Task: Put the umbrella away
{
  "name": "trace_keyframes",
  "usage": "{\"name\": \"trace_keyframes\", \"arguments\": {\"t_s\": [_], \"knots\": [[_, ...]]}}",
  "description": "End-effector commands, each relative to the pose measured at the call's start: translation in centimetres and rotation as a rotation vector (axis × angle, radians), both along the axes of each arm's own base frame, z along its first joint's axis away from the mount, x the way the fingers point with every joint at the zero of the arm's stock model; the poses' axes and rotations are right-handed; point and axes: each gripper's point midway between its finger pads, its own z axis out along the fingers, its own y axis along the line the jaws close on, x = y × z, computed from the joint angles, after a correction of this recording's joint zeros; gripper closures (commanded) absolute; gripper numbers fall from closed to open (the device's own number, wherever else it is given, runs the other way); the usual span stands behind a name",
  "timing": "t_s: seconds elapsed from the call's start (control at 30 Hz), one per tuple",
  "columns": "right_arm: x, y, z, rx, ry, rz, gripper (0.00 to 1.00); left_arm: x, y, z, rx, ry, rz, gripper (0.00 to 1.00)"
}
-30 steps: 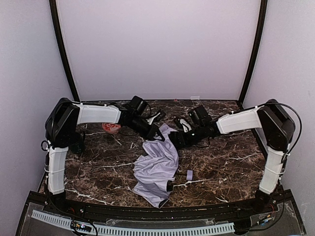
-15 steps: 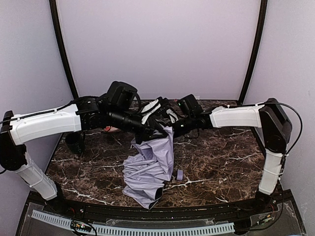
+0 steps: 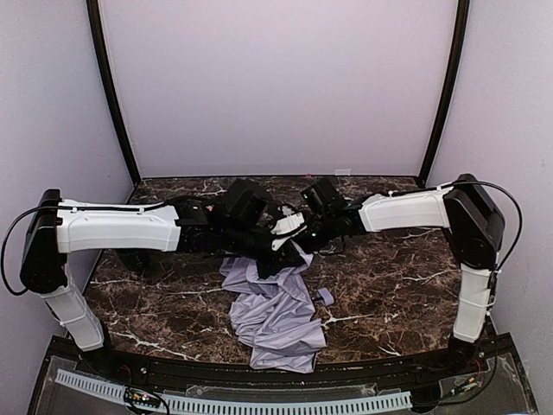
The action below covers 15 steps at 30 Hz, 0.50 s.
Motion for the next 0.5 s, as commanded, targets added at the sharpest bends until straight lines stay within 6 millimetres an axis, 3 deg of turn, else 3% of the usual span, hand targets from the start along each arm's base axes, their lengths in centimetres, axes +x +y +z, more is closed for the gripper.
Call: {"name": "trace_keyframes", "arguments": {"t_s": [0.0,0.1,0.2,0.3,0.43,0.47], "knots": [[2.0,-3.8,2.2,0.013,-0.004,-0.093,0.47,1.9,0.6,-3.5,0.085,-0.044,0.066,1.00],[3.5,-5.7,5.1,0.029,-0.052,-0.139,0.39,2.1,0.4,-3.8,0.085,-0.027,0.070,1.00],[3.5,-7.1,7.1,0.007,-0.105,-0.152,0.37,2.3,0.4,-3.7,0.080,-0.028,0.077,1.00],[2.8,-8.5,7.9,0.000,-0.125,-0.167,0.35,3.5,0.7,-3.8,0.076,-0.033,0.116,0.98],[1.3,-9.3,7.3,0.015,-0.097,-0.158,0.35,5.0,0.7,-4.0,0.039,0.034,0.152,0.84],[0.5,-9.3,8.5,0.060,-0.099,-0.136,0.35,5.2,0.8,-3.9,0.027,0.057,0.154,0.80]]}}
